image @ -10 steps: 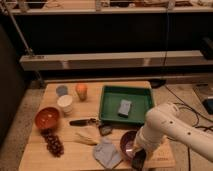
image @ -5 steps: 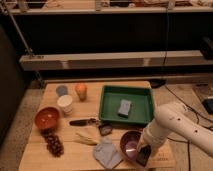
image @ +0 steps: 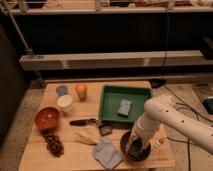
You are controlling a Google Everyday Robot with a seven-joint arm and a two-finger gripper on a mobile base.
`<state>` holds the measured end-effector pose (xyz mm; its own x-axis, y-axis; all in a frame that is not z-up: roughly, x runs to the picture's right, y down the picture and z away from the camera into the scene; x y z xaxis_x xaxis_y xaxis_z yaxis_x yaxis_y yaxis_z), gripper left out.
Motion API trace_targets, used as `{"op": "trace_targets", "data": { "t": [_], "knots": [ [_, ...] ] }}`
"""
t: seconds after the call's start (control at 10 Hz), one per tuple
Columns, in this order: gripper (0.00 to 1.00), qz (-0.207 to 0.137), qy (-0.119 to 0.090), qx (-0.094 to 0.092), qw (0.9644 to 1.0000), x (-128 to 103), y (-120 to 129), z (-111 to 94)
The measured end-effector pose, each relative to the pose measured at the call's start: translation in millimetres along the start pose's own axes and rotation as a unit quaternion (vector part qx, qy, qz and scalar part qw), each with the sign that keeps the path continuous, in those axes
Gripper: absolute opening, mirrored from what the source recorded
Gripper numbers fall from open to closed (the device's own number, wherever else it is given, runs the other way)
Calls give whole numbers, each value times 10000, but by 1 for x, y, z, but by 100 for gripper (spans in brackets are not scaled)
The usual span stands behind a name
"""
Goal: Wipe purple bowl with eraser
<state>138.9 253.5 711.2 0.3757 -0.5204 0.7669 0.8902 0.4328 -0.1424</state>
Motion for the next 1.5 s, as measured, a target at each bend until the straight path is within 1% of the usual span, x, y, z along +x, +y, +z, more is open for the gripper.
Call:
{"op": "trace_targets", "data": {
  "t": [0.1, 0.3, 0.5, 0.8, 1.1, 1.2, 1.4, 1.5],
  "knots": [
    [10, -74, -82, -40, 9999, 2, -10, 7],
    [10, -176, -186, -70, 9996, 0, -15, 13],
    [10, -383, -271, -132, 9988, -14, -15, 13],
    [10, -473, -288, -248, 9982, -34, -4, 7],
    [10, -374, -265, -284, 9985, -40, 19, -2],
    [10, -323, -253, -284, 9988, -39, 25, -4],
    [10, -100, -203, -257, 9994, -31, 44, -10],
    [10, -14, -176, -234, 9996, -25, 47, -12]
  ]
}}
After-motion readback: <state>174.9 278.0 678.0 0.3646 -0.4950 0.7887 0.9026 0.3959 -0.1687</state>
